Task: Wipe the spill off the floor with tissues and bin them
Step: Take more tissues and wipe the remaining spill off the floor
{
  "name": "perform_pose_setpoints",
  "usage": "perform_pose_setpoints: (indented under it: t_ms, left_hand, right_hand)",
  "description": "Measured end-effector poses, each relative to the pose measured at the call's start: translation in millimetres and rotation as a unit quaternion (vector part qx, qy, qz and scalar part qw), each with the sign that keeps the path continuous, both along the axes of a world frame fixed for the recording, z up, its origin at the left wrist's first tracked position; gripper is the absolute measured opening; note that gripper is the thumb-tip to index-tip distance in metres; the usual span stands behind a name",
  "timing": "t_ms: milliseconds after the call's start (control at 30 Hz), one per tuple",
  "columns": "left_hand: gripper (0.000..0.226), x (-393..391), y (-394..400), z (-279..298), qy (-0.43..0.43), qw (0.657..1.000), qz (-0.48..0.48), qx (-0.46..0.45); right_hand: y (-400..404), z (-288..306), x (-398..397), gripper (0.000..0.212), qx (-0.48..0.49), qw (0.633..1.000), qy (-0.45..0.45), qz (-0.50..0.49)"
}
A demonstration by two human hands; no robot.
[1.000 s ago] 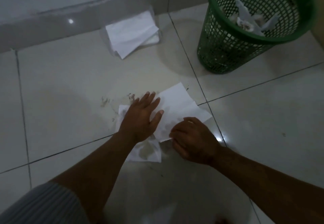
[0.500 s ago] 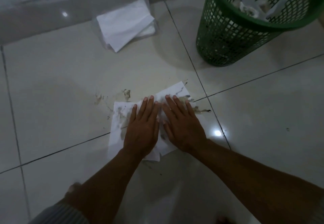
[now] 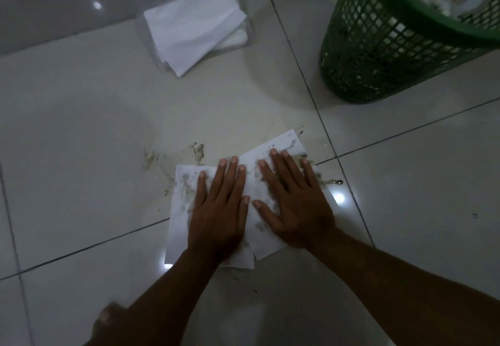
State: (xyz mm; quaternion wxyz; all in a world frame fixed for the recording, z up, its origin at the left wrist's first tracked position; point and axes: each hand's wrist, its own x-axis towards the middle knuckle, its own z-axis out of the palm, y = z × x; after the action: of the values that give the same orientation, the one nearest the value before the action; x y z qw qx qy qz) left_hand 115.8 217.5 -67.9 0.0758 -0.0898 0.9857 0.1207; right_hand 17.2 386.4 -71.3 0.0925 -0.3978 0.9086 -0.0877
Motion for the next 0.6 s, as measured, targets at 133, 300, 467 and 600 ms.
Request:
perform_pose_setpoints:
  t_ms: [133, 300, 467, 600]
  left_hand:
    - [0.060, -2, 0, -3, 0.009, 1.000, -0.001, -0.004]
    - [0.060, -3, 0, 3, -0.010, 1.000, -0.005, 0.005]
    - [0.062, 3, -6, 16, 0.019, 0.999, 0.009, 0.033]
    - [0.061, 26, -23, 19, 0.029, 0.998, 0.044, 0.026]
  right_hand:
    - [0, -3, -2, 0.078, -0.007, 1.000, 0.005, -0.003]
    - [-1, 0, -2, 0.078, 0.001, 1.000, 0.000, -0.002]
    - [-1, 12, -4, 0.077, 0.006, 1.000, -0.009, 0.001]
    - [2, 20, -1, 0.075, -0.024, 0.999, -0.004, -0.026]
